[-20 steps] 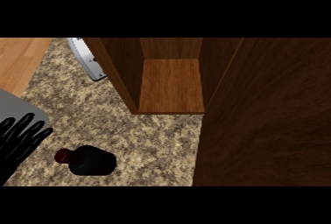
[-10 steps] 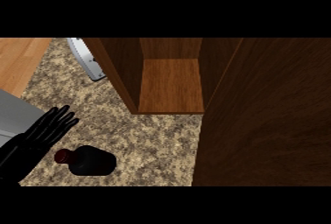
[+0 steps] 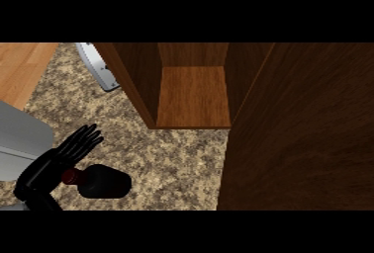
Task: Pick up the wine, place it into the cabinet and close the cabinet
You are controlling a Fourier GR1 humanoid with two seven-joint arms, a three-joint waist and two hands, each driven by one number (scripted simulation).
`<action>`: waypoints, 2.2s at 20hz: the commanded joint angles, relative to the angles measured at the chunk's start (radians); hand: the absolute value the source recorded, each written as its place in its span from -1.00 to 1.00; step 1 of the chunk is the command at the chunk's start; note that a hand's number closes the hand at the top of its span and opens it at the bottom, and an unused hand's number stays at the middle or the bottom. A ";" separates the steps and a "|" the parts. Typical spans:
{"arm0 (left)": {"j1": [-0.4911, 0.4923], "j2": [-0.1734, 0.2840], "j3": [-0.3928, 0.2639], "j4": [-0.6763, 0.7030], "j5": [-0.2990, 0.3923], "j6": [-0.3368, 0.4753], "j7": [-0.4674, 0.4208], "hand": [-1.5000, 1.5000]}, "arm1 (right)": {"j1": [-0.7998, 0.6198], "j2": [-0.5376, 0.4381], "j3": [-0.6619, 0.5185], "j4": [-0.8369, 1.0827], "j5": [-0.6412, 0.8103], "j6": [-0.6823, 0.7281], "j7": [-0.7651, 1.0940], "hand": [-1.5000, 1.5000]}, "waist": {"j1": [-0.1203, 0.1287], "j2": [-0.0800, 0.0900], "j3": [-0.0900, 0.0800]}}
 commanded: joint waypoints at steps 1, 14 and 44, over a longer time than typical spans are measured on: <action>-0.029 -0.038 -0.006 0.167 -0.158 -0.034 -0.165 -1.00 | -0.007 0.005 -0.007 -0.036 -0.042 0.001 0.017 -1.00 | 0.001 0.001 0.000; -0.154 -0.040 -0.096 0.561 -0.359 0.005 -0.491 -1.00 | -0.017 0.008 -0.024 -0.018 -0.047 0.014 0.007 -1.00 | -0.008 0.003 -0.001; -0.279 -0.159 -0.193 0.815 -0.299 0.062 -0.649 1.00 | 0.018 0.021 0.008 -0.045 -0.030 0.025 0.022 -1.00 | -0.010 0.002 -0.001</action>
